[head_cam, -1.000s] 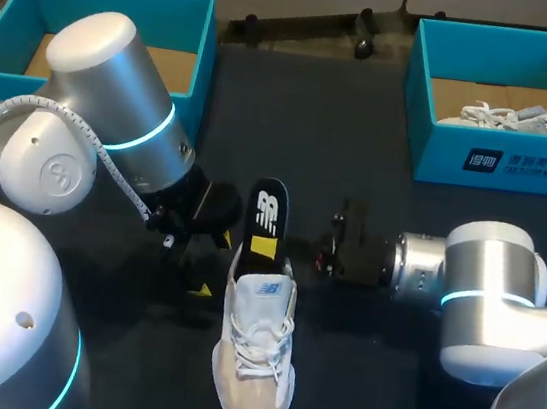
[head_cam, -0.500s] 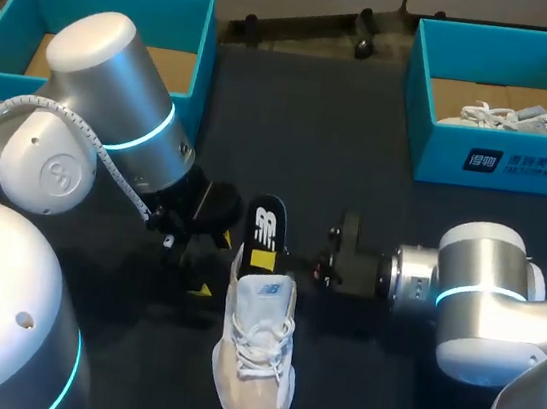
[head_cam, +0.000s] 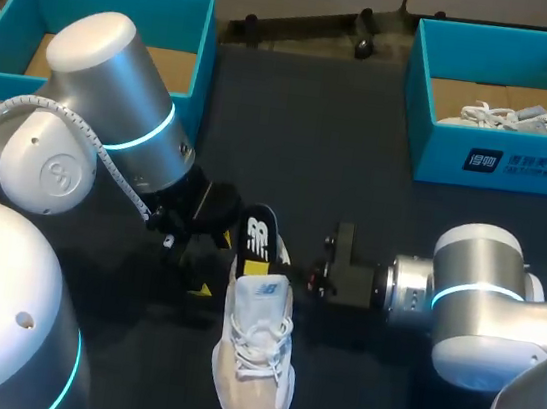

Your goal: Take the shoe out of the shoebox, open the shoe tongue, remove and reinsert the insole, then place the shoe into the shoebox

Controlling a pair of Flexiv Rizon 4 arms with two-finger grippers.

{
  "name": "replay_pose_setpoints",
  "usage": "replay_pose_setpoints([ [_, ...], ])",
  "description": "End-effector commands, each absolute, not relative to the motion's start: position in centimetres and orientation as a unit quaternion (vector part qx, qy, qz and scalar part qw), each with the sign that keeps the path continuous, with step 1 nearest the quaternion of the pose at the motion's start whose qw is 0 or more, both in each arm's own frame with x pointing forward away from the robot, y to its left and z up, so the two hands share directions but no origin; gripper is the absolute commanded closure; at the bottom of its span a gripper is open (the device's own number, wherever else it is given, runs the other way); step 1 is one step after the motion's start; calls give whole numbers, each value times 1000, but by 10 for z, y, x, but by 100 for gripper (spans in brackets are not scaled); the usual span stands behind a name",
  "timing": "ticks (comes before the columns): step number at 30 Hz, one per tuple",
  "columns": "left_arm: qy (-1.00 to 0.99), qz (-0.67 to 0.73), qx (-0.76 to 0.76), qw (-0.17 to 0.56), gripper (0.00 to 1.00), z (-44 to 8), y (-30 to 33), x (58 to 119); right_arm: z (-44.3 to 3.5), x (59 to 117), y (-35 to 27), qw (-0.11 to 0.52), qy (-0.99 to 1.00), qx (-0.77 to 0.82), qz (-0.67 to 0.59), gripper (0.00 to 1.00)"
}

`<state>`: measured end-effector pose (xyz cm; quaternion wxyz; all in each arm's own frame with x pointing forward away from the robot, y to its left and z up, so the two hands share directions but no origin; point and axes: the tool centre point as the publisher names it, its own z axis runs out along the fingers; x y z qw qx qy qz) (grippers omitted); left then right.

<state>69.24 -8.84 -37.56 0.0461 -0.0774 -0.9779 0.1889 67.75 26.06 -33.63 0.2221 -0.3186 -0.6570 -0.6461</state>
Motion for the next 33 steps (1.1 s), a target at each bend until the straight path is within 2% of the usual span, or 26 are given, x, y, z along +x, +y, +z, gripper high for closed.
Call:
replay_pose_setpoints([
  [1,-978,189,-78,47,0,-376,-88,693,-327,680,260,213,-658,-317,-649,61],
  [6,-978,189,-78,47,0,-376,-88,693,-316,688,259,202,-659,-308,-656,56],
  [9,-978,189,-78,47,0,-376,-88,693,-313,694,259,197,-657,-304,-661,62],
  [14,-978,189,-78,47,0,-376,-88,693,-315,701,260,197,-649,-304,-668,78],
  [16,-978,189,-78,47,0,-376,-88,693,-317,703,261,201,-647,-308,-667,97],
  [17,-978,189,-78,47,0,-376,-88,693,-319,704,261,204,-646,-313,-666,100],
  [33,-978,189,-78,47,0,-376,-88,693,-348,676,256,232,-632,-367,-642,100],
])
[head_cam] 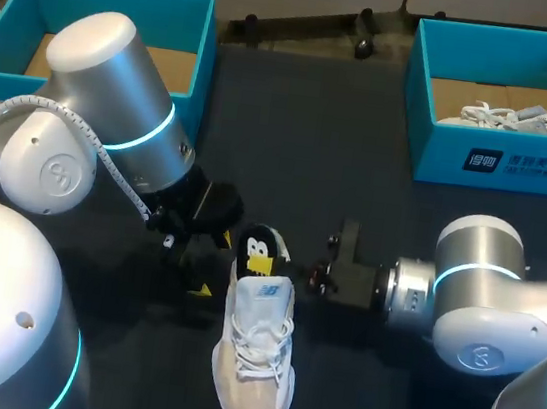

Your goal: Take the shoe out of the shoebox, open the shoe tongue, remove and reinsert the insole, then place the shoe into the shoebox

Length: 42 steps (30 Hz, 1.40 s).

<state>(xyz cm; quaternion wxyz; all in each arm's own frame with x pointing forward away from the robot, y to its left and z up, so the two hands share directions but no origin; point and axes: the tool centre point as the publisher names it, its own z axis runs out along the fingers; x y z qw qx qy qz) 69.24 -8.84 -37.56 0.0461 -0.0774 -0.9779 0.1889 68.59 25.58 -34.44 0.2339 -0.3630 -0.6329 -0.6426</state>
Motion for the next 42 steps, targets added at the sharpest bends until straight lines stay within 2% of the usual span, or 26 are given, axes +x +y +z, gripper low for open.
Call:
replay_pose_setpoints([
  [1,-978,189,-78,47,0,-376,-88,693,-349,675,257,233,-632,-368,-641,100],
  [4,-978,189,-78,47,0,-376,-88,693,-350,674,259,235,-632,-369,-639,98],
  [5,-978,189,-78,47,0,-376,-88,693,-349,675,260,235,-632,-368,-641,81],
  [6,-978,189,-78,47,0,-376,-88,693,-347,676,260,231,-632,-364,-644,71],
  [8,-978,189,-78,47,0,-376,-88,693,-342,678,259,224,-633,-357,-649,58],
  [12,-978,189,-78,47,0,-376,-88,693,-328,682,260,208,-642,-340,-655,55],
  [16,-978,189,-78,47,0,-376,-88,693,-320,687,260,200,-647,-335,-655,58],
  [21,-978,189,-78,47,0,-376,-88,693,-316,697,259,197,-651,-328,-656,65],
  [22,-978,189,-78,47,0,-376,-88,693,-317,700,258,197,-651,-328,-656,75],
  [23,-978,189,-78,47,0,-376,-88,693,-318,702,258,201,-649,-329,-656,92],
  [24,-978,189,-78,47,0,-376,-88,693,-319,703,257,202,-648,-329,-656,100],
  [35,-978,189,-78,47,0,-376,-88,693,-352,691,255,233,-633,-363,-643,100],
  [42,-978,189,-78,47,0,-376,-88,693,-350,683,253,225,-635,-366,-641,100],
])
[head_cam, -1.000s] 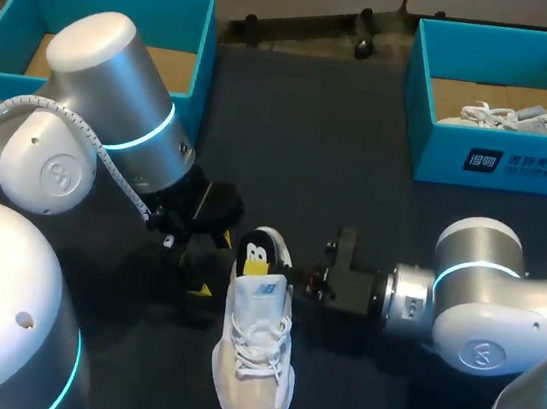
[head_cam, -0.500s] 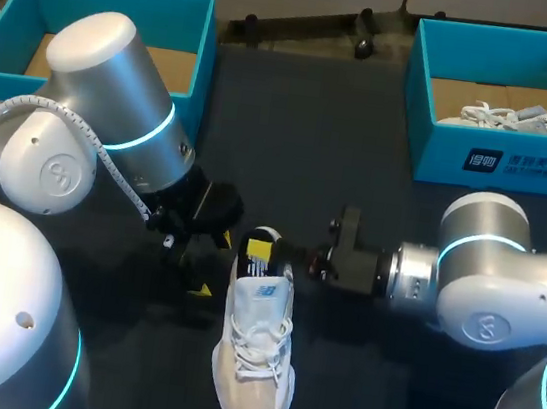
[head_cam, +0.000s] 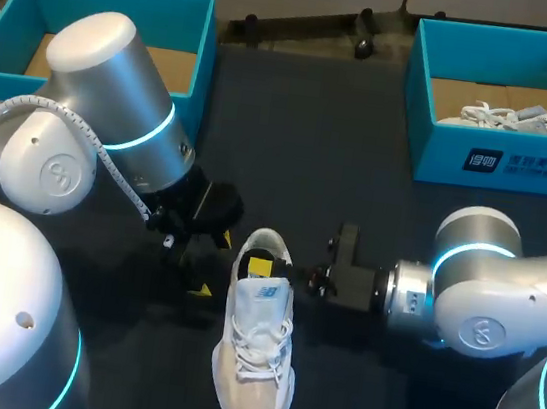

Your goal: Take the shoe out of the shoebox, open the shoe tongue, remove and reinsert the insole, then place the shoe into the shoebox

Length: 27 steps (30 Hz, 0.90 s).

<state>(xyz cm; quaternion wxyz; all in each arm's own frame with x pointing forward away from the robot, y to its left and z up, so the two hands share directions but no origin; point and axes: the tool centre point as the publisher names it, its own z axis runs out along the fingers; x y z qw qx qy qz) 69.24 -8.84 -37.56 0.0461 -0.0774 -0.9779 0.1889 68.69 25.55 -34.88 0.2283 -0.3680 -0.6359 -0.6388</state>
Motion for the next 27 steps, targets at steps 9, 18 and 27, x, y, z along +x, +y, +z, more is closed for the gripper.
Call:
replay_pose_setpoints([
  [9,-978,189,-78,47,0,-376,-88,693,-325,692,252,194,-650,-337,-653,52],
  [18,-978,189,-78,47,0,-376,-88,693,-323,701,254,192,-656,-332,-650,65],
  [27,-978,189,-78,47,0,-376,-88,693,-337,703,249,192,-653,-358,-640,100],
])
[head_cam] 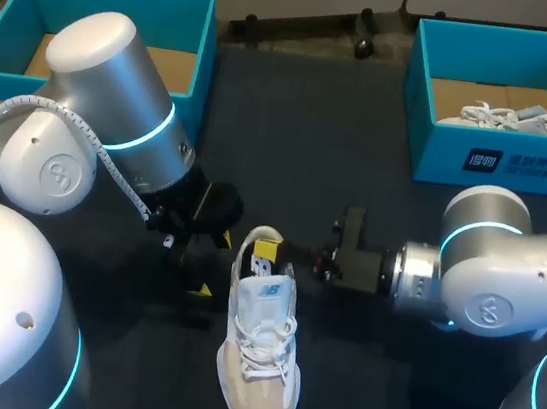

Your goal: Take the shoe out of the shoebox, open the shoe tongue, remove and reinsert the insole, then place the shoe into the shoebox

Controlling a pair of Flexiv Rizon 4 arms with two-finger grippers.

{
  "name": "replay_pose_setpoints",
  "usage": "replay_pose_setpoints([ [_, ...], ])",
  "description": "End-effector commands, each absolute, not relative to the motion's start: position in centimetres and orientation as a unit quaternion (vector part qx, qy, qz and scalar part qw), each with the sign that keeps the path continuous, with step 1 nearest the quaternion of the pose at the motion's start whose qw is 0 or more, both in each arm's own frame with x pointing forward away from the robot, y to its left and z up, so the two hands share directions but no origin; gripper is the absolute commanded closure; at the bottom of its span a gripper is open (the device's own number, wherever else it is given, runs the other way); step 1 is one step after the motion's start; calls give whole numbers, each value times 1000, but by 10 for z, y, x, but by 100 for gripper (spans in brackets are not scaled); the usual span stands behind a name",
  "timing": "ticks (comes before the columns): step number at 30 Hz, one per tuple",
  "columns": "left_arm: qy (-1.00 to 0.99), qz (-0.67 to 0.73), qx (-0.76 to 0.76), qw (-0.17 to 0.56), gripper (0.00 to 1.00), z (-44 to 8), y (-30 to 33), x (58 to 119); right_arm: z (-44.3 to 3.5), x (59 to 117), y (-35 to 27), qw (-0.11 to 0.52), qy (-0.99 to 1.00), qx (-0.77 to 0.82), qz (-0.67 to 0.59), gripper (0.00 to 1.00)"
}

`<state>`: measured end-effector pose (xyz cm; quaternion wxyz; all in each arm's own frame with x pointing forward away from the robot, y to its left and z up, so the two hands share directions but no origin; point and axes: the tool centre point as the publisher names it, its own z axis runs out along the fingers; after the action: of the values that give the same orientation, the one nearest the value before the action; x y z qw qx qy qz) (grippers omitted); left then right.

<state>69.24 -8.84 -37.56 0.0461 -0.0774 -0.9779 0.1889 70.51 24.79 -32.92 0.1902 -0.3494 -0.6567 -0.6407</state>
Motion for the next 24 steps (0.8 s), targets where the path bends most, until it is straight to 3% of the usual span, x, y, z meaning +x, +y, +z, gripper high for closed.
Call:
replay_pose_setpoints([
  [1,-978,189,-78,47,0,-376,-88,693,-341,701,249,195,-652,-360,-639,100],
  [10,-978,189,-78,47,0,-376,-88,693,-350,684,253,206,-651,-366,-633,100],
  [11,-978,189,-78,47,0,-376,-88,693,-347,684,253,201,-652,-362,-635,93],
  [12,-978,189,-78,47,0,-376,-88,693,-344,683,252,197,-653,-359,-636,78],
  [14,-978,189,-78,47,0,-376,-88,693,-334,684,252,186,-659,-352,-639,58],
  [15,-978,189,-78,47,0,-376,-88,693,-332,684,251,183,-660,-351,-639,55],
  [17,-978,189,-78,47,0,-376,-88,693,-324,686,251,176,-665,-344,-639,33],
  [22,-978,189,-78,47,0,-376,-88,693,-310,690,252,170,-678,-332,-634,25],
  [24,-978,189,-78,47,0,-376,-88,693,-306,690,252,167,-683,-329,-630,27],
])
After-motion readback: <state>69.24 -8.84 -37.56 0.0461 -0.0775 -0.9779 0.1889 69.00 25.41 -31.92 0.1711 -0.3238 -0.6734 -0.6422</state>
